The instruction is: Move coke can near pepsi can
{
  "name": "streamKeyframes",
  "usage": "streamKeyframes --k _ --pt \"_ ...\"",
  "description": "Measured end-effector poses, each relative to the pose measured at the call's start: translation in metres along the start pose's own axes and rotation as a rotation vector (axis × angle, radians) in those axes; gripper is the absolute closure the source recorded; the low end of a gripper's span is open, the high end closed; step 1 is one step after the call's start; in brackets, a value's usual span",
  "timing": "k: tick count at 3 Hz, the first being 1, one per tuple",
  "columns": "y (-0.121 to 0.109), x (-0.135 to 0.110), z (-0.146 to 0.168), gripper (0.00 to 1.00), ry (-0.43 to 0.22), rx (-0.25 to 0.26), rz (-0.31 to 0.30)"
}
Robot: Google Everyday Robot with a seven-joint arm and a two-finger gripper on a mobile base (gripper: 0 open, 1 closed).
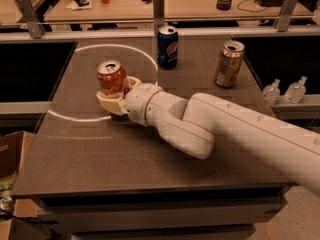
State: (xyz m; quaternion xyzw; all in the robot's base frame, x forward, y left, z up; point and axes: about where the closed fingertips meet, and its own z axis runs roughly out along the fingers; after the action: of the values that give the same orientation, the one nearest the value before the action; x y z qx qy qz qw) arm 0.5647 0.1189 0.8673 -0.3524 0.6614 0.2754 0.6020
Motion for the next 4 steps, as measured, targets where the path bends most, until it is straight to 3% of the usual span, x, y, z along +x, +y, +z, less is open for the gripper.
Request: streamKeyframes --k 2,4 --pt "-0.075 -0.012 -0.048 1.00 0.065 0.223 -0.019" --pt "-0.085 -0.013 -0.059 1.00 0.084 0.267 -0.027"
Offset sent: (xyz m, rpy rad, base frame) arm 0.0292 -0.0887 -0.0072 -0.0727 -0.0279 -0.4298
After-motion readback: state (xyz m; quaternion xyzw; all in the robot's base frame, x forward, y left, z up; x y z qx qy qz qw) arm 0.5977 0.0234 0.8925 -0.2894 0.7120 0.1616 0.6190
